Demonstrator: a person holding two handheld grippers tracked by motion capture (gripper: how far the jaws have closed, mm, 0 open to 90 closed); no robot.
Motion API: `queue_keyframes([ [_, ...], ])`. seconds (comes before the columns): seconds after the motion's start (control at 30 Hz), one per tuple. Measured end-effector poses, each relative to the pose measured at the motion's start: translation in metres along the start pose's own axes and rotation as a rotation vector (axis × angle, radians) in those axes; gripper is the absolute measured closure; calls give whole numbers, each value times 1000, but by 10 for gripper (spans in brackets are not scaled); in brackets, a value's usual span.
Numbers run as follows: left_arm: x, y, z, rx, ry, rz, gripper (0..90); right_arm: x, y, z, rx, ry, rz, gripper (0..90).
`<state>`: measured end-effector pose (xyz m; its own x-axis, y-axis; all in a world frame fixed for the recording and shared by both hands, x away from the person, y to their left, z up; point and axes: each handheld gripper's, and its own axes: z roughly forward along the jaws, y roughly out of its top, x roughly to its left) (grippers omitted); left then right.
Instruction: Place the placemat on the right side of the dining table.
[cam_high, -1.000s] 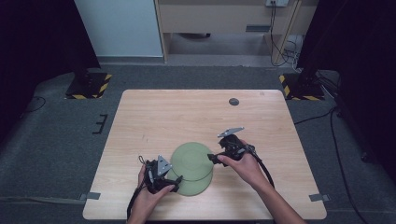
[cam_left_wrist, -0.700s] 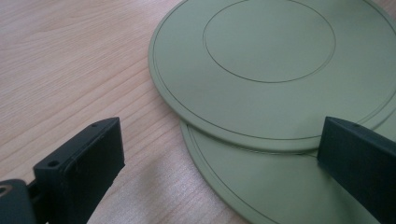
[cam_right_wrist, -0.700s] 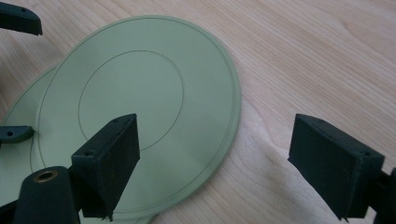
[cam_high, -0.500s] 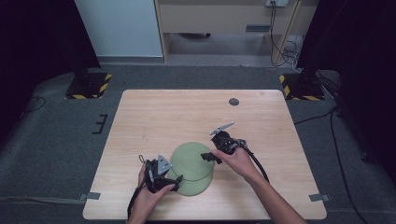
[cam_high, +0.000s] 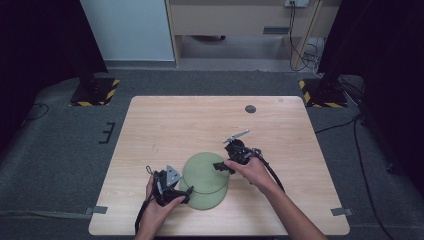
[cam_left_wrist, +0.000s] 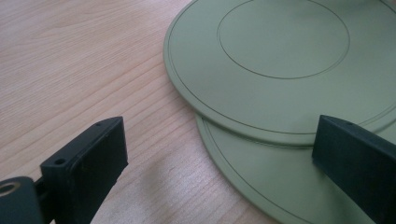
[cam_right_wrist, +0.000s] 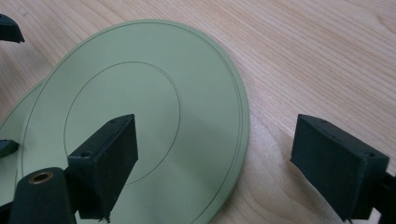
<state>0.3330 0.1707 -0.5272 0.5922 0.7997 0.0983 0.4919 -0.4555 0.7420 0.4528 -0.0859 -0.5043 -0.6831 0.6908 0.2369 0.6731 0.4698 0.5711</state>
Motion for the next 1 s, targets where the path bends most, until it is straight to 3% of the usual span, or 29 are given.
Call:
queue_keyframes([
  [0.37,2,0,-3,-8,2,-8,26,2,13,5,17,35,-1,187],
  [1.0,1,1,-2,-17,6,-11,29,2,17,22,54,77,-3,187],
])
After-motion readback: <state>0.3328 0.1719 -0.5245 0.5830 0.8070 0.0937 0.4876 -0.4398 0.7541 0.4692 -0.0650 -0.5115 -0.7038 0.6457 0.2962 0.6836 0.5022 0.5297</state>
